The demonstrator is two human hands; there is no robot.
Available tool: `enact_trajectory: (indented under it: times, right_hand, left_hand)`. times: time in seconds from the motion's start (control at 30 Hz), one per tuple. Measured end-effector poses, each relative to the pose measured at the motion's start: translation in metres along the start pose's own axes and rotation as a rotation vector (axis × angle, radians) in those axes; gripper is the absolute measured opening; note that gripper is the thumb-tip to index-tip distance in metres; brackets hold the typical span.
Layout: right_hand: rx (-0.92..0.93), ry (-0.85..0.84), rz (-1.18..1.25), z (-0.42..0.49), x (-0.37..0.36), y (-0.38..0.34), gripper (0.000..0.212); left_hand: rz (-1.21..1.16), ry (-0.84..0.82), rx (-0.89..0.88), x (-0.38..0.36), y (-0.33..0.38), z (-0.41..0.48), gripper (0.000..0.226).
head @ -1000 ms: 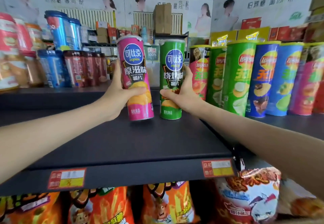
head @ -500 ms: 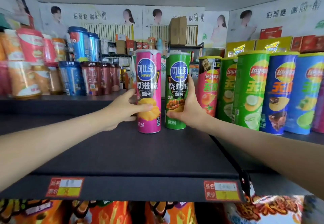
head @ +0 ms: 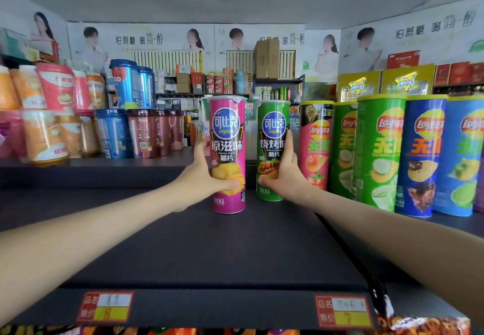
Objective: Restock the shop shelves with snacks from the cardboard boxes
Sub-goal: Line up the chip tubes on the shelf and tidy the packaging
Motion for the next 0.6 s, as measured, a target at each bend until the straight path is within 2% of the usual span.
enact_trajectory:
  times: [0.2,0.6]
  right_hand:
    - [-0.025,0.020,-0.014,0.006,-0.001,0.001,0.123]
    - [-0.008,0.039,-0.019,0.004,-0.001,0.007,0.120]
  left_hand:
    - [0.121,0.058,0.031,-0.003,0.002,0.011,0.080]
    - [0.129,0.036,0.041,-0.022,-0.001,0.054,0.072]
Point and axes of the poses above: each hand's wrist, its own z-axis towards the middle knuckle, its own x-axis out of the back of the hand, y = z × x, the point moved 1 cm from there along z, towards the middle knuckle
